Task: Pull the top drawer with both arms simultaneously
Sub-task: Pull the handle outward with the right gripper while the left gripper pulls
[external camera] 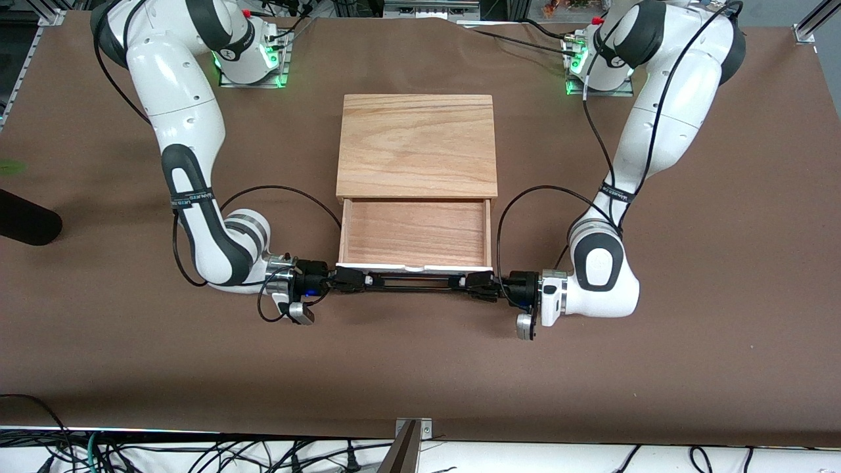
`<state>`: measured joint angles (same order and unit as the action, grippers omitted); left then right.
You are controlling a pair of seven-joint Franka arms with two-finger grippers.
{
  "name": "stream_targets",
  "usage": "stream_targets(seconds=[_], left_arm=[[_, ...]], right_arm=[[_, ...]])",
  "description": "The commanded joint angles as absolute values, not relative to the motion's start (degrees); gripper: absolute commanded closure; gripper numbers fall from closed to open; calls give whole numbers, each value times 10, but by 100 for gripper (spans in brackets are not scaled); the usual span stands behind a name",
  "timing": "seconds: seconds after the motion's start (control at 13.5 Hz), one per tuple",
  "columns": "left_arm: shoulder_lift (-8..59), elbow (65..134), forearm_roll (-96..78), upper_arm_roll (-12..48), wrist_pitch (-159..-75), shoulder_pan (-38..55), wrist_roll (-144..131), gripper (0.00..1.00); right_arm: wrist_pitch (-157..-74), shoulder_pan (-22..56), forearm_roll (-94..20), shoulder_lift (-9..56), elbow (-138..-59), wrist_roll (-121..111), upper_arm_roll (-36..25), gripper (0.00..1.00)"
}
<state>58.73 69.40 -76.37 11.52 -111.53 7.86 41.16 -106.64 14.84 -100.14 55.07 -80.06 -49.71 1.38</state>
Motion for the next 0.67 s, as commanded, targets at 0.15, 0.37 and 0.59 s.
stream_targets(seconds=[0.15, 0.37, 0.59], left_arm=[[603, 670, -746, 111, -1123, 81, 414, 46], [602, 671, -746, 111, -1123, 82, 414, 0], [601, 672, -747, 112, -1123, 81, 412, 0]], right_arm=[[-1059, 142, -1011, 553, -785, -499, 17, 0], [-1058, 142, -1008, 550, -784, -497, 16, 0], [-1057, 139, -976, 545, -784, -494, 14, 0]])
